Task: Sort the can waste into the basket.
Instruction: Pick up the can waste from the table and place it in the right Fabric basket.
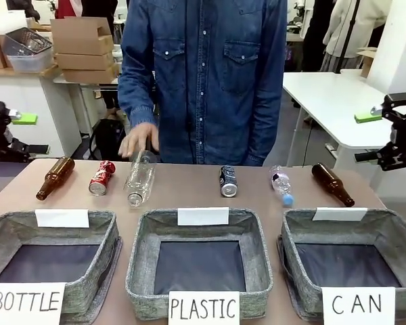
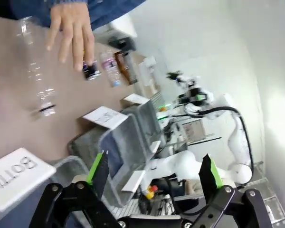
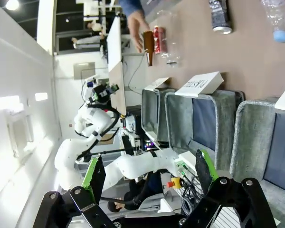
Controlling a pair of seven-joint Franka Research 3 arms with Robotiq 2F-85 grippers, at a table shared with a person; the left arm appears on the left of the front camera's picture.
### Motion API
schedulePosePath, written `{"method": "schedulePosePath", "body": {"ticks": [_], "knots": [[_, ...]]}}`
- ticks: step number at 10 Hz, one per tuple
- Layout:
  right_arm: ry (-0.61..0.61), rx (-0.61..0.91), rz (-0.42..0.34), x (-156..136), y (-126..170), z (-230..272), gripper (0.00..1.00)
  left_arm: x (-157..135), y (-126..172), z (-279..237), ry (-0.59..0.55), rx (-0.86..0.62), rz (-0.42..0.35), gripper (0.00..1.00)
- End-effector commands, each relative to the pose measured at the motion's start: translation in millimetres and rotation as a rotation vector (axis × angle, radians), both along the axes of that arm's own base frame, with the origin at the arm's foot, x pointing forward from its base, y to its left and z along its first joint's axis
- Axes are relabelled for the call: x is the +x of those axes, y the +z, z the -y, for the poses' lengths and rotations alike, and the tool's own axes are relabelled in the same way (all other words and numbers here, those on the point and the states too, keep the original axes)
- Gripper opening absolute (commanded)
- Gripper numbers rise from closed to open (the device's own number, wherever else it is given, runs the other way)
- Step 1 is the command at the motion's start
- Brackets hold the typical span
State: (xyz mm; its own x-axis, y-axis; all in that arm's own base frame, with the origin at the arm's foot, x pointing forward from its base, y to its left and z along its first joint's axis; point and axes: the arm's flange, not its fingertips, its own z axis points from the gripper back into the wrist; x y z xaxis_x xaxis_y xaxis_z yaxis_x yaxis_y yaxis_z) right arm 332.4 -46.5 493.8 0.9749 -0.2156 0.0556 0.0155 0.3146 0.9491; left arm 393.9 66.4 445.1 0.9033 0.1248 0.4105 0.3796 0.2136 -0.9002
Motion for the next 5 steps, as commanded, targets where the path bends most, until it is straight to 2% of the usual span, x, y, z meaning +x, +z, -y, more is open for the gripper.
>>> {"method": "schedulePosePath", "body": {"ticks": [1,2,3,4,5], "knots": [[0.006,0.022,0.032,4.0,0.8,-0.1,1.0,77.8,8.3,12.4,-0.1,0.159,-0.163,1.0],[0.006,0.022,0.032,4.0,0.8,-0.1,1.0,102.3,10.2,10.2,-0.178,0.139,-0.178,1.0],[0.006,0.022,0.032,4.0,0.8,-0.1,1.0,96.4,17.3,-14.7,-0.163,0.113,-0.171,1.0],[0.006,0.022,0.032,4.0,0.8,-0.1,1.0,76.4,22.3,-47.6,-0.098,0.12,-0.185,1.0],[0.006,0.022,0.032,4.0,0.8,-0.1,1.0,43.3,23.6,-76.7,-0.05,0.119,-0.189,1.0]]}}
